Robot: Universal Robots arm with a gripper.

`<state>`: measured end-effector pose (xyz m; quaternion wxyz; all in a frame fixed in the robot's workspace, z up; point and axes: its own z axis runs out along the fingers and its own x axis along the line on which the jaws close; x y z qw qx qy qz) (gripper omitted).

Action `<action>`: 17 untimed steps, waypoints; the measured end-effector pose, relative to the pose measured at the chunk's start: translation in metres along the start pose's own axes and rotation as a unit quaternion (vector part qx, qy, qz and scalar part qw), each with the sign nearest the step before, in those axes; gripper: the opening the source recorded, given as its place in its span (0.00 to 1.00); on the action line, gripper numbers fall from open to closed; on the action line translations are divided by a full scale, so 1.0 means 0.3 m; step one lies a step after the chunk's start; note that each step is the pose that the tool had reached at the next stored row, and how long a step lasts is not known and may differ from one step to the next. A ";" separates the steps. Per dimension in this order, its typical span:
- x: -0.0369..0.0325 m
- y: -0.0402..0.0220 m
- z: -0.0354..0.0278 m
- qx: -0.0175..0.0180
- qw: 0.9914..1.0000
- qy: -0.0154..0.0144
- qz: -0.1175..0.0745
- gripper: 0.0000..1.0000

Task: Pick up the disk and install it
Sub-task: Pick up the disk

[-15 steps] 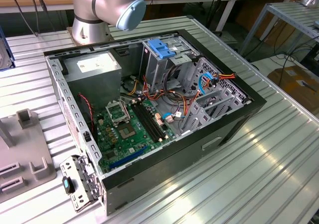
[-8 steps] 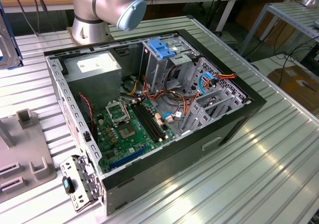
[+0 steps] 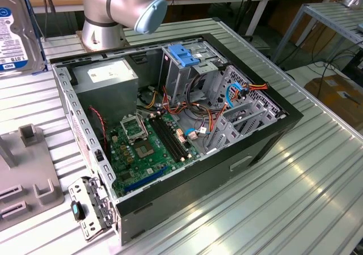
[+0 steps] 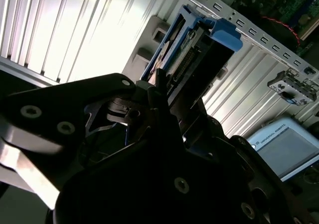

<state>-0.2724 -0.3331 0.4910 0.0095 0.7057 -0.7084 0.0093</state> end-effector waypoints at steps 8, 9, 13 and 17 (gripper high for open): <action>0.000 -0.125 0.000 0.000 1.000 0.000 0.000 0.35; -0.001 -0.136 0.000 0.000 1.000 0.000 0.000 0.35; -0.001 -0.180 0.000 0.000 1.000 0.000 0.000 0.35; -0.001 -0.242 0.000 0.000 1.000 0.000 0.000 0.35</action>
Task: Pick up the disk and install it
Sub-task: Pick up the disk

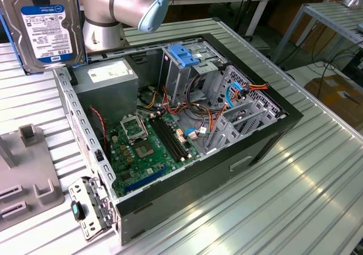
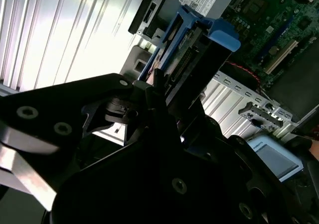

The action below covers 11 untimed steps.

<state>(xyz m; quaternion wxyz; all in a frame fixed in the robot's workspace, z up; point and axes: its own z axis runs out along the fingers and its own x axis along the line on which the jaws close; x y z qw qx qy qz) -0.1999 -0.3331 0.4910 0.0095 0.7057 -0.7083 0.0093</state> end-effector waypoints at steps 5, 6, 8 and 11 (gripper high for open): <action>0.000 -0.073 0.000 0.000 1.000 0.000 0.000 0.35; 0.000 -0.086 0.000 0.000 1.000 0.000 0.000 0.35; 0.000 -0.114 0.000 0.000 1.000 0.000 0.000 0.35; -0.001 -0.163 0.000 0.000 1.000 0.000 0.000 0.35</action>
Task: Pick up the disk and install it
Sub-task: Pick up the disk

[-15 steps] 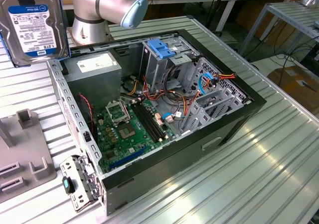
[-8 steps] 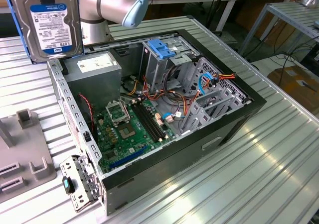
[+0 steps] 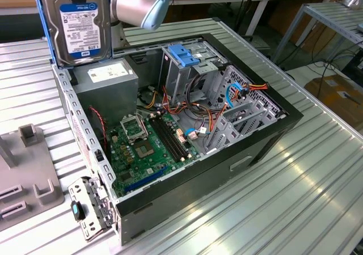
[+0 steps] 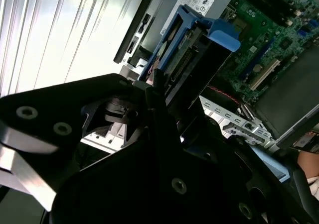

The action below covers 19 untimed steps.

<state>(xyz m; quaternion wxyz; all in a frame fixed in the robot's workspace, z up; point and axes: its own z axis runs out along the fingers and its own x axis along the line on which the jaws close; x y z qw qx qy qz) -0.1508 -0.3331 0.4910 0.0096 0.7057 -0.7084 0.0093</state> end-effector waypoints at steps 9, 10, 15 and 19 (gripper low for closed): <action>0.000 -0.101 0.000 0.000 1.000 0.000 0.000 0.35; -0.001 -0.119 0.000 0.000 1.000 0.000 0.000 0.35; -0.001 -0.171 0.000 0.000 1.000 0.000 0.000 0.35; -0.001 -0.189 0.000 0.000 1.000 0.000 0.000 0.35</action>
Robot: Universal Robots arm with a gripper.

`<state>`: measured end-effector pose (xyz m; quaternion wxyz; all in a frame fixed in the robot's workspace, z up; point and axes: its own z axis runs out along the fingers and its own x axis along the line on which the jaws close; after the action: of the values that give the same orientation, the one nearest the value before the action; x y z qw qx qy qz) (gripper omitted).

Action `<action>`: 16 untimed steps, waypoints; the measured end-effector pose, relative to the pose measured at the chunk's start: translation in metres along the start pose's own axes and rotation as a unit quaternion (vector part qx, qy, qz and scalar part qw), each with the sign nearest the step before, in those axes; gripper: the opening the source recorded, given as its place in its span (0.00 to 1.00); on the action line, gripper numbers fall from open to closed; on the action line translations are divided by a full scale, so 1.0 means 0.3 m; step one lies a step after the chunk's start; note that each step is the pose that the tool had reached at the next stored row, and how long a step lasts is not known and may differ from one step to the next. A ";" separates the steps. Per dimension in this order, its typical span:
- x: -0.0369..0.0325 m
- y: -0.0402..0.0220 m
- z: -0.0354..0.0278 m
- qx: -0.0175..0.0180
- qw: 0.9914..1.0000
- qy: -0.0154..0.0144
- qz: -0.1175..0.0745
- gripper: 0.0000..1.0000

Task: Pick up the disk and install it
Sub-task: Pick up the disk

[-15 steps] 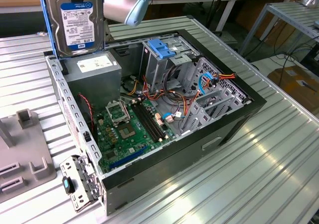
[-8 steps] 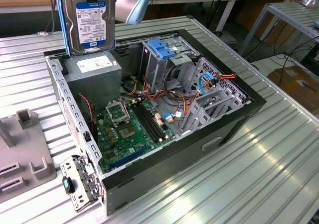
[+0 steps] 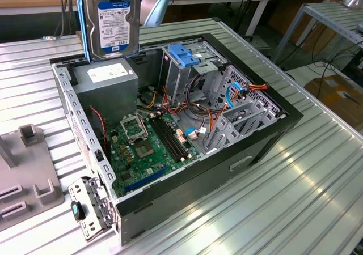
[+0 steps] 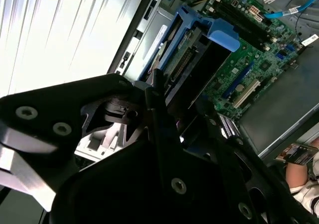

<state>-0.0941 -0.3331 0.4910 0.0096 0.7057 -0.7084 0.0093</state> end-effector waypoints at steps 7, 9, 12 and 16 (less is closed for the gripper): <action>0.000 -0.033 0.000 0.000 1.000 0.000 0.000 0.35; 0.000 -0.055 0.000 0.000 1.000 0.000 0.000 0.35; 0.000 -0.107 0.000 0.000 1.000 0.000 0.000 0.35; -0.001 -0.145 0.000 0.000 1.000 0.000 0.000 0.35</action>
<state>-0.0505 -0.3331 0.4910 0.0096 0.7057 -0.7084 0.0093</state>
